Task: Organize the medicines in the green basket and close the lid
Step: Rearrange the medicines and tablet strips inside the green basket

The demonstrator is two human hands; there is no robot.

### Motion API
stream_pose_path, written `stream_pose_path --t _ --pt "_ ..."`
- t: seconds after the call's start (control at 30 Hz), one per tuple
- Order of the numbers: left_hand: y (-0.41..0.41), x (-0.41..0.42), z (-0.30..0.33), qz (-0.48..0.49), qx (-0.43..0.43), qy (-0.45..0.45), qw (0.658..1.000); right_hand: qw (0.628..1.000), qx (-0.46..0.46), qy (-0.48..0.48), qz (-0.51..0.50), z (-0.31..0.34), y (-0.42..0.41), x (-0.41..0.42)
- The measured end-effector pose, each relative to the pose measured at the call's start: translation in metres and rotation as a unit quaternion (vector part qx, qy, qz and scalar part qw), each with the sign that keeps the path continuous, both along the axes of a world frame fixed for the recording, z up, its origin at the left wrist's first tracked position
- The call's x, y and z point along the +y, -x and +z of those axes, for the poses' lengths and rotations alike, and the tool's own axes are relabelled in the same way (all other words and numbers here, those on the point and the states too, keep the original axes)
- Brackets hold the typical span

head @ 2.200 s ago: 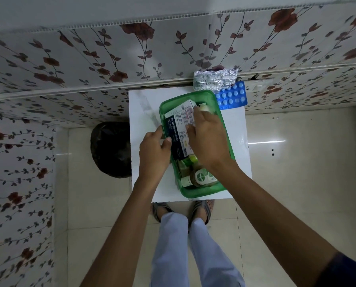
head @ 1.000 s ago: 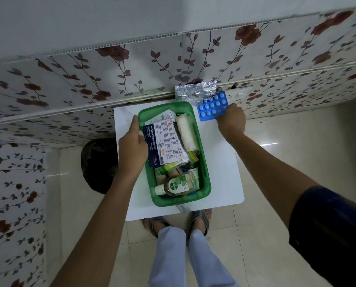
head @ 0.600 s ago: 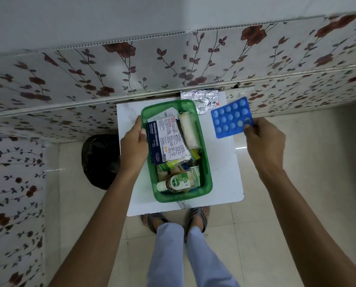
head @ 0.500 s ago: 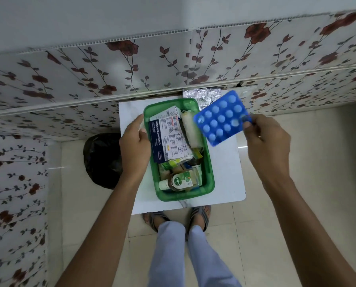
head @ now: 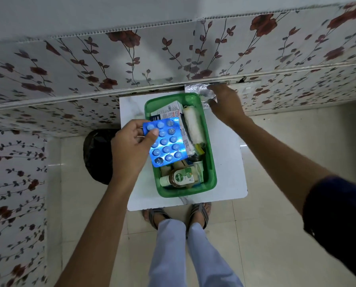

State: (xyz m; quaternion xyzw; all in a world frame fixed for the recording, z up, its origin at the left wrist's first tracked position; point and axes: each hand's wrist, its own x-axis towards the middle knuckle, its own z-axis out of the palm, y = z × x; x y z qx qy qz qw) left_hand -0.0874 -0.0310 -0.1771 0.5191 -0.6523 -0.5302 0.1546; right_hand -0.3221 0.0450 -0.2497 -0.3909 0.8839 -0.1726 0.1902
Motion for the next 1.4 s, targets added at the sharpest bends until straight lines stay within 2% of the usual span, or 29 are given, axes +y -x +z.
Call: stream_pose_path --t 0.1,0.2,0.27,0.43,0.53,0.63,0.7,0.77,0.87,0.93,1.03,1.13,1.2,1.27,1.3,1.4 --pt "-0.001 0.004 0.000 -0.017 -0.011 -0.004 1.000 0.989 0.073 -0.070 0.109 -0.016 0.005 -0.005" --pt "-0.001 0.012 -0.001 -0.070 -0.038 0.038 0.996 0.983 0.113 -0.113 0.093 -0.017 -0.002 0.003" --pt "-0.001 0.016 -0.002 -0.108 -0.062 0.067 0.990 0.985 0.117 -0.110 0.064 -0.018 -0.008 0.012" --pt "0.004 0.016 0.001 -0.140 -0.090 0.091 0.982 0.993 0.072 -0.087 0.040 -0.020 -0.015 0.027" --pt "0.004 0.019 -0.001 -0.201 -0.136 0.123 0.962 0.992 0.067 -0.109 0.005 -0.021 -0.018 0.027" --pt "0.000 0.024 -0.006 -0.230 -0.159 0.143 0.949 0.992 -0.014 -0.106 -0.066 -0.021 -0.022 0.032" --pt "-0.002 0.029 -0.009 -0.238 -0.172 0.160 0.942 0.989 -0.052 -0.079 -0.111 -0.015 -0.023 0.036" --pt "-0.005 0.036 -0.011 -0.255 -0.195 0.188 0.928 0.985 -0.049 -0.025 -0.161 -0.005 -0.025 0.042" --pt "-0.010 0.047 -0.014 -0.294 -0.223 0.276 0.888 0.966 -0.062 0.091 -0.236 0.020 -0.037 0.051" --pt "-0.013 0.047 -0.016 -0.291 -0.264 0.320 0.862 0.949 -0.077 0.167 -0.257 0.042 -0.050 0.055" --pt "-0.012 0.042 -0.019 -0.284 -0.296 0.319 0.854 0.923 -0.134 0.254 -0.257 0.077 -0.071 0.051" --pt "-0.010 0.040 -0.020 -0.277 -0.265 0.294 0.876 0.915 -0.227 0.247 -0.224 0.092 -0.085 0.036" --pt "-0.008 0.036 -0.018 -0.222 -0.206 0.248 0.920 0.909 -0.296 0.213 -0.201 0.090 -0.091 0.023" --pt "-0.009 0.030 -0.015 -0.134 -0.144 0.201 0.960 0.920 -0.321 0.157 -0.162 0.083 -0.095 0.010" --pt "-0.009 0.027 -0.014 -0.096 -0.125 0.181 0.971 0.938 -0.301 0.121 -0.125 0.079 -0.098 0.005" --pt "-0.008 0.019 -0.016 -0.040 -0.119 0.116 0.985 0.987 -0.144 0.062 -0.024 0.066 -0.104 0.001"
